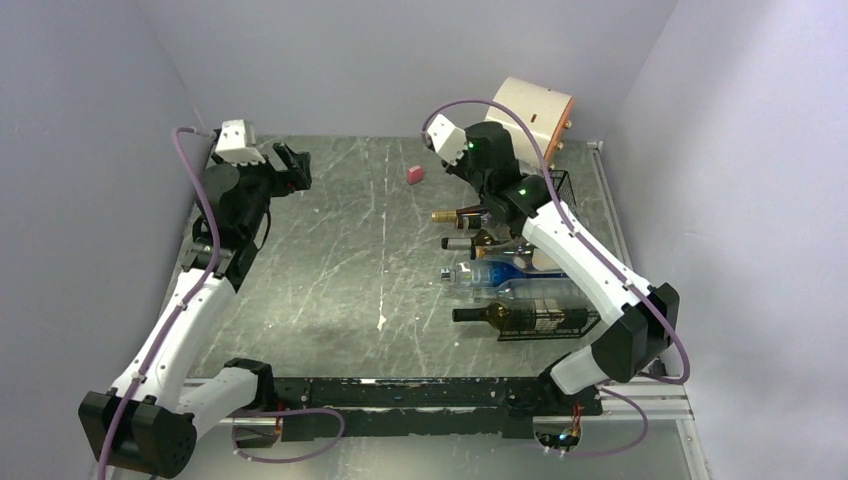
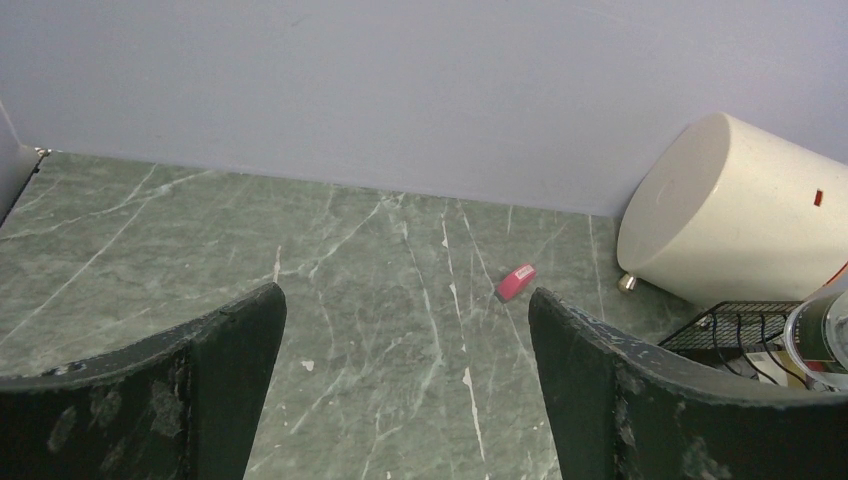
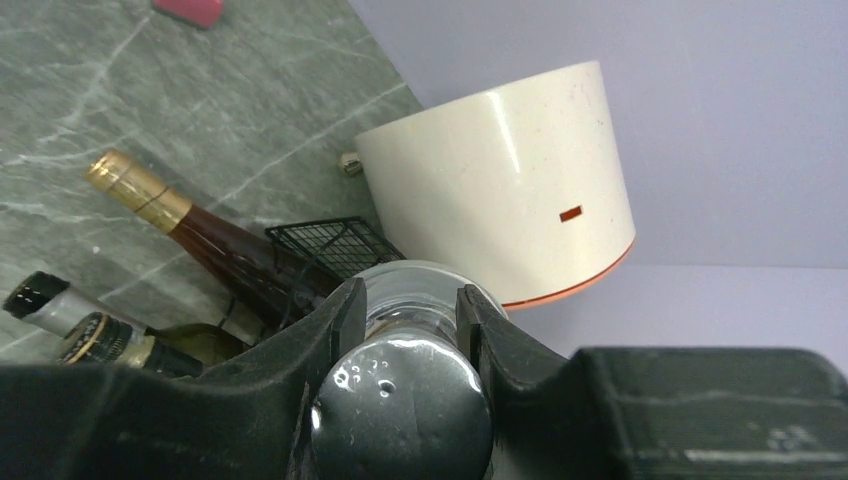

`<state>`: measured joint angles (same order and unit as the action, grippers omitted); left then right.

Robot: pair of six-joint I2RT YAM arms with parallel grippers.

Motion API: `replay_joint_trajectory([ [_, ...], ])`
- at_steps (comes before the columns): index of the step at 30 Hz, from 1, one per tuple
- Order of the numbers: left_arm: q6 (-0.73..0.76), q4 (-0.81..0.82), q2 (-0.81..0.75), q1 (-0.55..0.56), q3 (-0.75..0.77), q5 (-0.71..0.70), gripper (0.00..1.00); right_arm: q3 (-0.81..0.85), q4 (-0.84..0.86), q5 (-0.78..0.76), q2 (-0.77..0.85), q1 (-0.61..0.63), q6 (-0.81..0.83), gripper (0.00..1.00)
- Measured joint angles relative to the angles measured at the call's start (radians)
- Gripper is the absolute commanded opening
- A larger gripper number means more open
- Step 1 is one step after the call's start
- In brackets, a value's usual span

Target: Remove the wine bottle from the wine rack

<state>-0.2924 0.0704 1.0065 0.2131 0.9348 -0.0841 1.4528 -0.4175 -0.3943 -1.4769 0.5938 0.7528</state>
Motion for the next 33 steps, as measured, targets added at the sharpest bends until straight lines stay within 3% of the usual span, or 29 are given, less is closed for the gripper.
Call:
replay_joint_trajectory([
  [8, 0.0, -0.009, 0.011, 0.0, 0.001, 0.005, 1.0, 0.086, -0.027, 0.033, -0.031, 0.065, -0.067, 0.0],
  [15, 0.0, -0.01, 0.01, 0.0, 0.007, 0.032, 1.0, 0.172, 0.051, 0.138, -0.064, 0.144, -0.149, 0.0],
  [23, 0.023, -0.053, -0.076, 0.0, 0.007, -0.103, 1.0, 0.199, 0.24, 0.255, -0.169, 0.138, -0.418, 0.0],
  [33, 0.032, -0.077, -0.13, 0.005, 0.067, -0.25, 1.0, 0.414, 0.298, 0.333, -0.505, 0.14, -0.746, 0.0],
])
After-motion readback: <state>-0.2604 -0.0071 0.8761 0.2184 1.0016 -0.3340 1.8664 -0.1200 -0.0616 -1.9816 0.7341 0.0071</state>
